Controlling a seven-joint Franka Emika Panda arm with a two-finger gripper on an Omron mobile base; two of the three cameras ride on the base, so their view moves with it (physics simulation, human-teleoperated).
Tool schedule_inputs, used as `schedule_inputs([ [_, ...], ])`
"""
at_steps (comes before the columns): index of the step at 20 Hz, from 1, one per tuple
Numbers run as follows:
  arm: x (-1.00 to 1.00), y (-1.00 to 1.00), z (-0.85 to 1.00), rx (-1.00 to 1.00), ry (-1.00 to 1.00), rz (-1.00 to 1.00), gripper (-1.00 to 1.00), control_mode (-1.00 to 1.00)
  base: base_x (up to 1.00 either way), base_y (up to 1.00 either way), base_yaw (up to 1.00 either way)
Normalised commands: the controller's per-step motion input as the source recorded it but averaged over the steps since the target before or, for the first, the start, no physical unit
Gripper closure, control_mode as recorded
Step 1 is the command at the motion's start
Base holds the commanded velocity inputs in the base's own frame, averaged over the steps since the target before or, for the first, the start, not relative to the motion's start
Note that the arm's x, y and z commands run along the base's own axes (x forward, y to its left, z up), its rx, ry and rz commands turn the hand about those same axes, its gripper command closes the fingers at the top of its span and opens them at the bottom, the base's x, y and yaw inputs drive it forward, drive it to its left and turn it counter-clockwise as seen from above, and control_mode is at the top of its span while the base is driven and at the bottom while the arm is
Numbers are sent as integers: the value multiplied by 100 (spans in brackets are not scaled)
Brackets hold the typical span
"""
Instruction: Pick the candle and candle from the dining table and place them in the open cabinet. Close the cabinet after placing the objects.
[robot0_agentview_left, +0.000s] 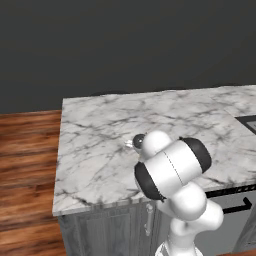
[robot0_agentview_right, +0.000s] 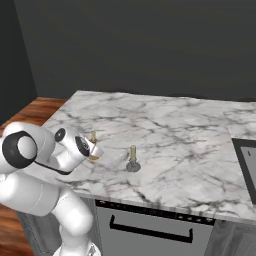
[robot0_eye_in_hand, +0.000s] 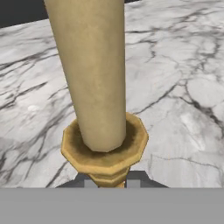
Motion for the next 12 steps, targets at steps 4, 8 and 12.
schedule_inputs([
  [4, 0, 1, 0, 0, 0, 0, 100, -100, 0, 0, 0],
  [8, 0, 0, 0, 0, 0, 0, 100, -100, 0, 0, 0],
  [12, 0, 0, 0, 0, 0, 0, 100, -100, 0, 0, 0],
])
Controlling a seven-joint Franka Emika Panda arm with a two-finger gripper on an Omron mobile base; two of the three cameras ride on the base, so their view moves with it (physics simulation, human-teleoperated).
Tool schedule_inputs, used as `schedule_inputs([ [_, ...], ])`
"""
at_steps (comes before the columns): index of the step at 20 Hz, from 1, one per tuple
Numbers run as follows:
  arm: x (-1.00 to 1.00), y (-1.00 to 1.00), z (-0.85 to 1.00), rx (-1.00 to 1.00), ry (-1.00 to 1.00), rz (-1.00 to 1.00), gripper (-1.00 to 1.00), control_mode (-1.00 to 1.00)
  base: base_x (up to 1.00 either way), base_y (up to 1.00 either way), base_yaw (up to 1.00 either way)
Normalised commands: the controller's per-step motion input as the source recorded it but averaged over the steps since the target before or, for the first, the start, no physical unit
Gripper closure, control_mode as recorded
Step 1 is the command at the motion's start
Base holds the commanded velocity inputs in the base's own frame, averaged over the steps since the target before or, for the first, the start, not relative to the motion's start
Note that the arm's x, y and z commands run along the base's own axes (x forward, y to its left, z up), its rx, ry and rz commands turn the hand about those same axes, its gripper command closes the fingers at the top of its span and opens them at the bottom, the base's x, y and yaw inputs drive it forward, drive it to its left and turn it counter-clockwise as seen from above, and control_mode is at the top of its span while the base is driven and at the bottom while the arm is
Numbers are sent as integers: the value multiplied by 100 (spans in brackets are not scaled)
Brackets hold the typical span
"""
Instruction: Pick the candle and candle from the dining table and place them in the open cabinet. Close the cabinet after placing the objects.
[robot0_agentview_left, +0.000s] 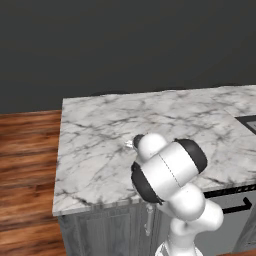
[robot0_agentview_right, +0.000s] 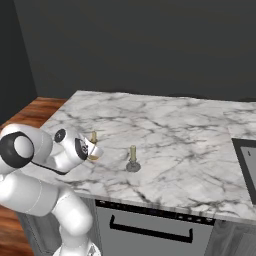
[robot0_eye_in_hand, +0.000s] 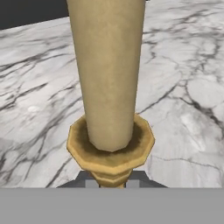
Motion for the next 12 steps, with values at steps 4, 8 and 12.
schedule_inputs([
  [4, 0, 0, 0, 0, 0, 0, 100, -100, 0, 0, 0],
  [8, -10, 0, 5, 0, -3, 0, 100, -100, 0, 0, 0],
  [12, -20, 11, 34, -1, -3, -7, 100, -100, 0, 0, 0],
])
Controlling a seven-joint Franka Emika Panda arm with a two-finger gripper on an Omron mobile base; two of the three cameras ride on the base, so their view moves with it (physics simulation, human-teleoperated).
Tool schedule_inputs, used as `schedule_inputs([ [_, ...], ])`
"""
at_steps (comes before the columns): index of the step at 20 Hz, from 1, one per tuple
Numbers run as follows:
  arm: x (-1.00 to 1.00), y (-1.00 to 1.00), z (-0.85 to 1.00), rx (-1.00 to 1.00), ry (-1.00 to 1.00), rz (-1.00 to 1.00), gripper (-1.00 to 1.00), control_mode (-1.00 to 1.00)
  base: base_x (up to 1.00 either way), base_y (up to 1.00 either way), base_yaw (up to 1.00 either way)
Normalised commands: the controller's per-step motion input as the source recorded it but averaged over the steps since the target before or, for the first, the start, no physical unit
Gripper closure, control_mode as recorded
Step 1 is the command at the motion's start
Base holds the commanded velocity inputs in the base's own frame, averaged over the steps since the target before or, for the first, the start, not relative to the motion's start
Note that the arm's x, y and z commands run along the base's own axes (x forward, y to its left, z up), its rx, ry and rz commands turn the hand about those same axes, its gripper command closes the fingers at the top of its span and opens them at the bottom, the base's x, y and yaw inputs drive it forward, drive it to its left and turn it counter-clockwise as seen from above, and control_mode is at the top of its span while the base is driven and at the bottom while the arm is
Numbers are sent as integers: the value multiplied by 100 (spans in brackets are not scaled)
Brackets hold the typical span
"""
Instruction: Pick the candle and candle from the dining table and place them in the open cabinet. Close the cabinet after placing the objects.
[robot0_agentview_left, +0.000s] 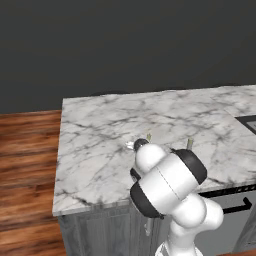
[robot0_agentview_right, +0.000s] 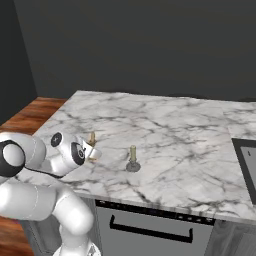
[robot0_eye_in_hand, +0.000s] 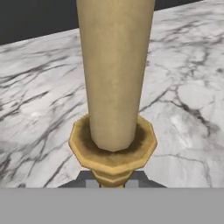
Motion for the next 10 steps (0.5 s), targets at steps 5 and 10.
schedule_inputs([
  [5, -10, 18, 57, -8, 0, -13, 100, -100, 0, 0, 0],
  [10, -1, 2, 82, -11, 0, -6, 100, -100, 0, 0, 0],
])
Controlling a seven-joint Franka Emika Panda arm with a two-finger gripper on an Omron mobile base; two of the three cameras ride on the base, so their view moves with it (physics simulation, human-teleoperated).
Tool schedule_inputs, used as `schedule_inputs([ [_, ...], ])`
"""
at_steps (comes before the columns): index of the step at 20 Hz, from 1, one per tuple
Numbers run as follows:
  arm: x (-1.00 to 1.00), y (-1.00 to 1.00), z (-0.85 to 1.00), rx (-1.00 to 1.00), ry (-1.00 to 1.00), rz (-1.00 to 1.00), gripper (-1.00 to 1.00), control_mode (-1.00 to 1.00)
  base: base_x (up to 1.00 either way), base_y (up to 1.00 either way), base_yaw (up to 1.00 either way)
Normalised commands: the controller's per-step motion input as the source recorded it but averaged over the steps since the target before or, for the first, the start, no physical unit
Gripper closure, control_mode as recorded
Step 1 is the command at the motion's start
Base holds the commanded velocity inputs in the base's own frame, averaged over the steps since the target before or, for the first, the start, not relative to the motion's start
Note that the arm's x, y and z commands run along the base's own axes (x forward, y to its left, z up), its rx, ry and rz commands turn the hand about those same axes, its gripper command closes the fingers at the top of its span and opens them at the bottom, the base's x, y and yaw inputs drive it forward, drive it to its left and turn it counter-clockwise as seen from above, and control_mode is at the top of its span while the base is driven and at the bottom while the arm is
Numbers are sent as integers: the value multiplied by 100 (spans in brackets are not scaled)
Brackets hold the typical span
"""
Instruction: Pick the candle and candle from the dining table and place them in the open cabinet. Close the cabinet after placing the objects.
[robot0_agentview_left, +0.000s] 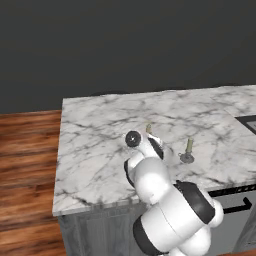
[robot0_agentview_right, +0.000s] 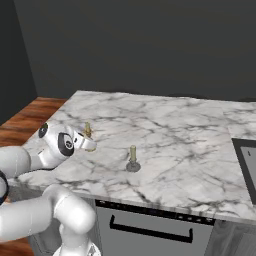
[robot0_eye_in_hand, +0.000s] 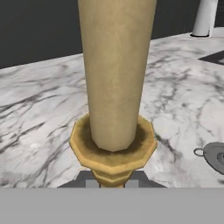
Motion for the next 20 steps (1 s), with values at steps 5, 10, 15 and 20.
schedule_inputs([
  [5, -5, 0, 65, -10, 0, -7, 100, -100, 0, 0, 0],
  [10, -13, 0, 53, -10, 0, -5, 100, -100, 0, 0, 0],
  [15, -35, 2, 42, -9, 0, -1, 100, -100, 0, 0, 0],
  [20, -47, 4, 31, -5, 0, 0, 100, -100, 0, 0, 0],
])
